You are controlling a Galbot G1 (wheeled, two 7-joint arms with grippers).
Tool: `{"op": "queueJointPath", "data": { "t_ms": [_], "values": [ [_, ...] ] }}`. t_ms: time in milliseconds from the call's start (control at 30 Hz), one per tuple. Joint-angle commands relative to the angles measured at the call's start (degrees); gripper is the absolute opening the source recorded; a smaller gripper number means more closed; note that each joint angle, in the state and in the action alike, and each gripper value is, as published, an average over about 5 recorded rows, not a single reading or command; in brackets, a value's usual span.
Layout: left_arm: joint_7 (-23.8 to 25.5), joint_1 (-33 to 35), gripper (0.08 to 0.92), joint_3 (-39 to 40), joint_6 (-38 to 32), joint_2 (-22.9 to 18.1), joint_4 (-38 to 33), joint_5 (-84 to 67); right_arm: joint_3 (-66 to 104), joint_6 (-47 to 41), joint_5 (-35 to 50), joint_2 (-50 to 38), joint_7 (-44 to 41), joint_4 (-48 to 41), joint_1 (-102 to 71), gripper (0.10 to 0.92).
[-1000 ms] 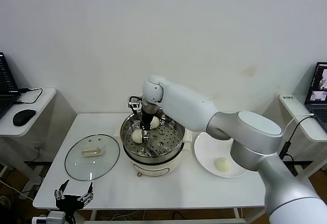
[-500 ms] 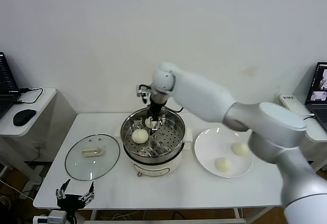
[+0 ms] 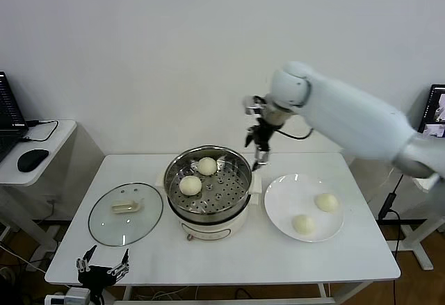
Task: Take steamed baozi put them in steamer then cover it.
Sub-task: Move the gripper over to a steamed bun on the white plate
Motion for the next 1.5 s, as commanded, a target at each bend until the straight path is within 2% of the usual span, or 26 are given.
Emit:
{"op": "queueJointPath", "data": {
  "t_ms": [33, 567, 1500],
  "values": [
    [0.04, 0.2, 0.823, 0.1, 0.06, 0.04, 0.28, 0.01, 2.01, 2.09, -4.47, -15.21, -0.69, 8.19, -6.48, 0.823],
    [-0.04, 0.84, 0.823, -0.12, 0.55, 0.31, 1.57, 0.39, 11.4, 5.4, -17.33, -13.33, 0.88, 3.52, -26.22, 0.823],
    [0.0, 0.28, 0.823, 0.46, 0.84, 0.18, 3.12, 0.77, 11.01, 5.8, -20.85, -6.85, 3.75, -4.48, -29.79, 0.823]
  ]
}}
